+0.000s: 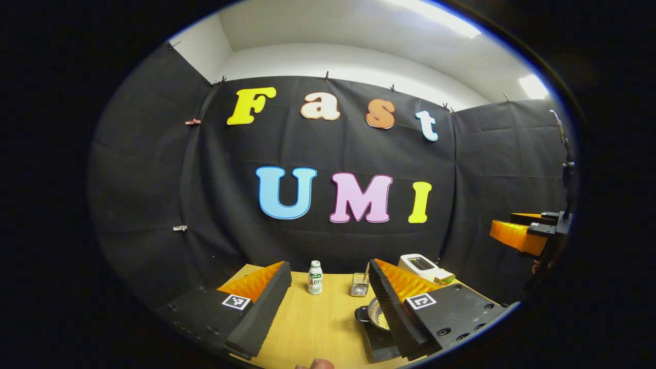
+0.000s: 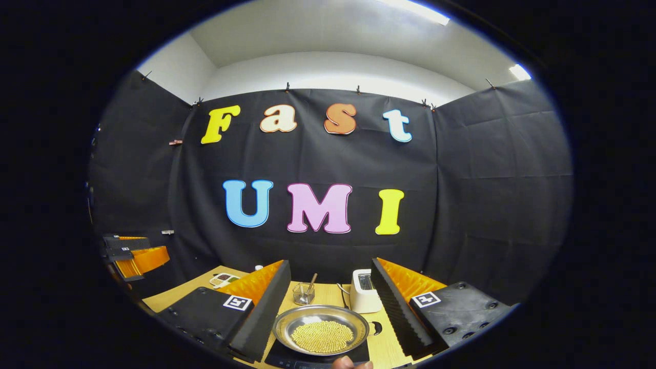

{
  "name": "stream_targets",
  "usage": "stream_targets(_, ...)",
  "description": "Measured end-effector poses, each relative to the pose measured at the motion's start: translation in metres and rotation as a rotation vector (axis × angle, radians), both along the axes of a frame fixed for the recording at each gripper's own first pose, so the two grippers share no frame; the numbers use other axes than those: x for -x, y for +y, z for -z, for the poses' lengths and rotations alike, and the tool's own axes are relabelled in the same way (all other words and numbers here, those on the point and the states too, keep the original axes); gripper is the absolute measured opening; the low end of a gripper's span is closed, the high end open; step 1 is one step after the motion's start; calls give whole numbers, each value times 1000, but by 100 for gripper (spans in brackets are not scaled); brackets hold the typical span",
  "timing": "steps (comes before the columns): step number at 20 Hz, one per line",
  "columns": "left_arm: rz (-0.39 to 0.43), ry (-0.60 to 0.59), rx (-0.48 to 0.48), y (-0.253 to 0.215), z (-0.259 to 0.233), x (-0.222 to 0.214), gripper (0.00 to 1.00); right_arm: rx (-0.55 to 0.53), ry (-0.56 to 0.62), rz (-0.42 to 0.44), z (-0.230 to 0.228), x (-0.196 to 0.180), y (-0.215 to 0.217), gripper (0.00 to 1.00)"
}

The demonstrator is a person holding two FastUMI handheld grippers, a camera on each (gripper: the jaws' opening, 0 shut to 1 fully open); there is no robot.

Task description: First push the handle of the pot to place it horizontally, then grasp the pot with both hands and set it on the induction cooktop.

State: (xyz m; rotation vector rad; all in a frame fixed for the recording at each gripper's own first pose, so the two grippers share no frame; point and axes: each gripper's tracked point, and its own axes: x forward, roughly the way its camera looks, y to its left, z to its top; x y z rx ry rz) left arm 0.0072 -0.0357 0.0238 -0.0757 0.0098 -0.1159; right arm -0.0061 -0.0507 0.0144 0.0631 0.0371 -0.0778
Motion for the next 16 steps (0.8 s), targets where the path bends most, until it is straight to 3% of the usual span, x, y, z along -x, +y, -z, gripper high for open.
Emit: stream_targets(16,-32,-4,-24,2,-2,-1,95,-3,26,6,8,-3,-7,97)
